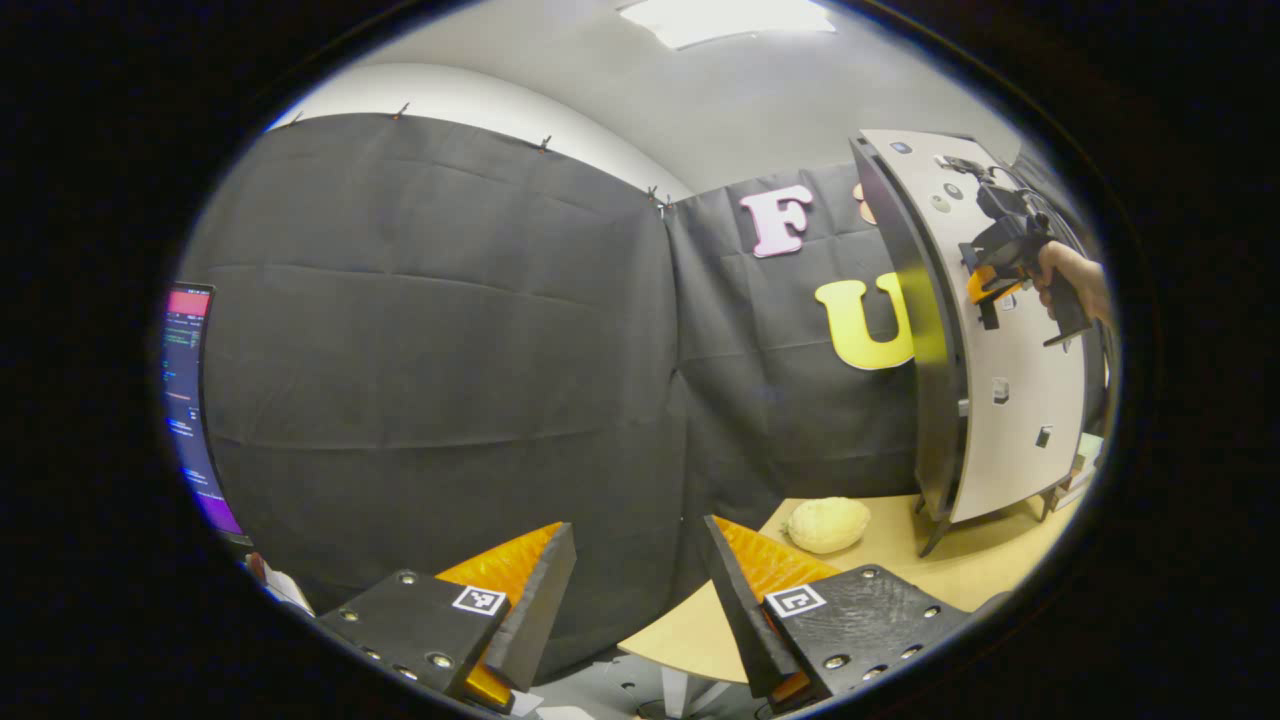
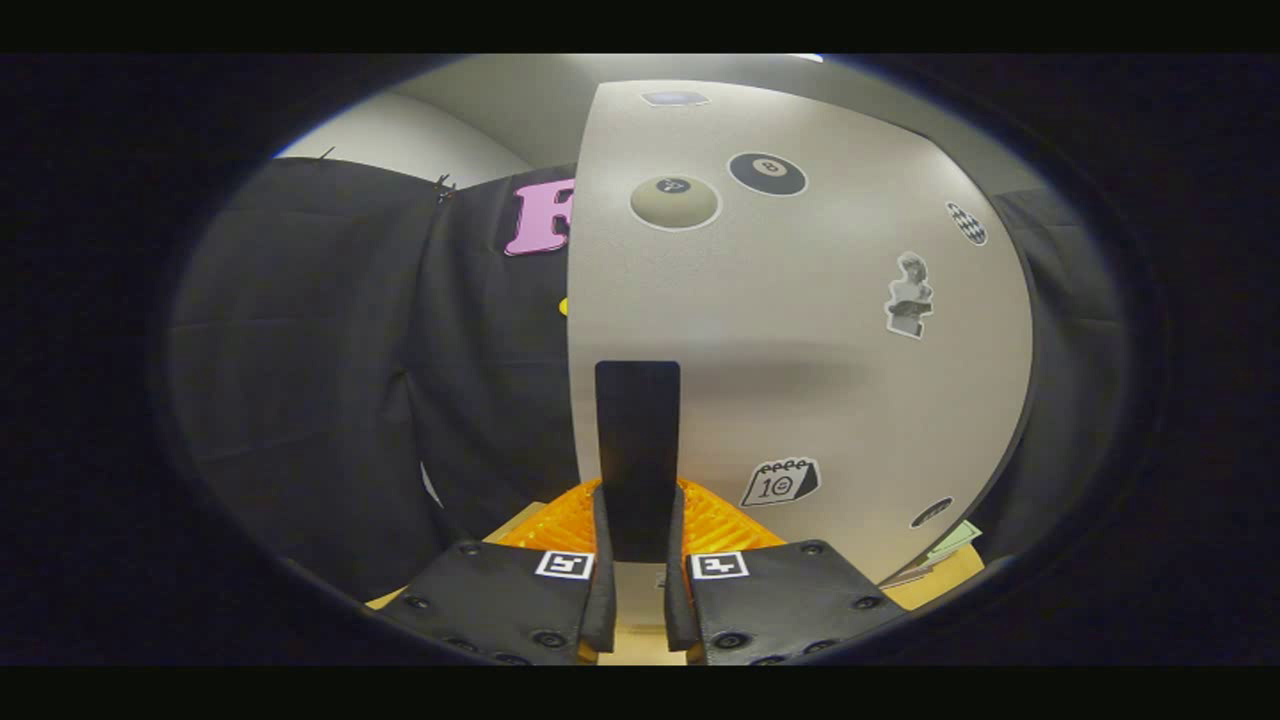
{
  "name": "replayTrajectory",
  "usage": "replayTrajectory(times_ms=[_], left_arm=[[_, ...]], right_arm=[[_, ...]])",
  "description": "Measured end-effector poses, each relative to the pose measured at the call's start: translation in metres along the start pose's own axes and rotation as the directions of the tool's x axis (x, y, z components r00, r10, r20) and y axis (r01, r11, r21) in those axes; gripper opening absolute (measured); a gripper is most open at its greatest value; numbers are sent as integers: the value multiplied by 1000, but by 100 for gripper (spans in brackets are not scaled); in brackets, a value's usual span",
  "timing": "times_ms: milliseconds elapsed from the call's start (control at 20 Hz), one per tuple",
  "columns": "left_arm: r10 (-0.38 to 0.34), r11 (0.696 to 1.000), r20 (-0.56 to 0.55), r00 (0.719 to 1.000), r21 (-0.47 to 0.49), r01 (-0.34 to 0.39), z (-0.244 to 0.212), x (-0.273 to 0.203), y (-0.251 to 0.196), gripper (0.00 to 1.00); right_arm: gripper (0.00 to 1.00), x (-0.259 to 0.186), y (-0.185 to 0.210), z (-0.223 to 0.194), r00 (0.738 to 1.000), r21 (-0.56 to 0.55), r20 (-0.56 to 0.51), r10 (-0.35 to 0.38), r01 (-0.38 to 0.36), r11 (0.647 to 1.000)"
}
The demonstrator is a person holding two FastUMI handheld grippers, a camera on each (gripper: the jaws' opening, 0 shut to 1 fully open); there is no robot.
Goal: Open the cabinet door with the right hand, grasp the bottle in the cabinet with the left hand and place it on the coaster, then close the cabinet door with the right hand.
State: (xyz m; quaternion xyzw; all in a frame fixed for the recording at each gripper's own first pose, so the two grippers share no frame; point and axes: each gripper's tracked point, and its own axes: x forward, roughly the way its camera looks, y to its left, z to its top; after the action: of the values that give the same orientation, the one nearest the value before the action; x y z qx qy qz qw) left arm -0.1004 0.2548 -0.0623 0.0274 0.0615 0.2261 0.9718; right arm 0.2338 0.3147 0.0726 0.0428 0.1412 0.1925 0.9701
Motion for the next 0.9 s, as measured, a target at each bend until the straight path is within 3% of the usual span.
replayTrajectory(times_ms=[50, 100, 450, 900], left_arm=[[-15, 1000, 4, 1000, -1, 15, 2, 5, -8, 76], [-30, 1000, 7, 1000, -1, 30, 3, 10, -14, 76], [-148, 989, 22, 989, -3, 148, 8, 28, -58, 76], [-293, 956, 63, 954, -16, 294, 34, 24, -142, 76]], right_arm=[[23, -3, 0, 0, 1000, 1, -1, 9, -9, 1000], [19, -6, 0, -1, 1000, 1, -1, 16, -16, 1000], [21, -25, -4, -2, 998, 6, 16, 52, -53, 999], [20, -64, -14, -7, 991, -14, 30, 131, -131, 991]])
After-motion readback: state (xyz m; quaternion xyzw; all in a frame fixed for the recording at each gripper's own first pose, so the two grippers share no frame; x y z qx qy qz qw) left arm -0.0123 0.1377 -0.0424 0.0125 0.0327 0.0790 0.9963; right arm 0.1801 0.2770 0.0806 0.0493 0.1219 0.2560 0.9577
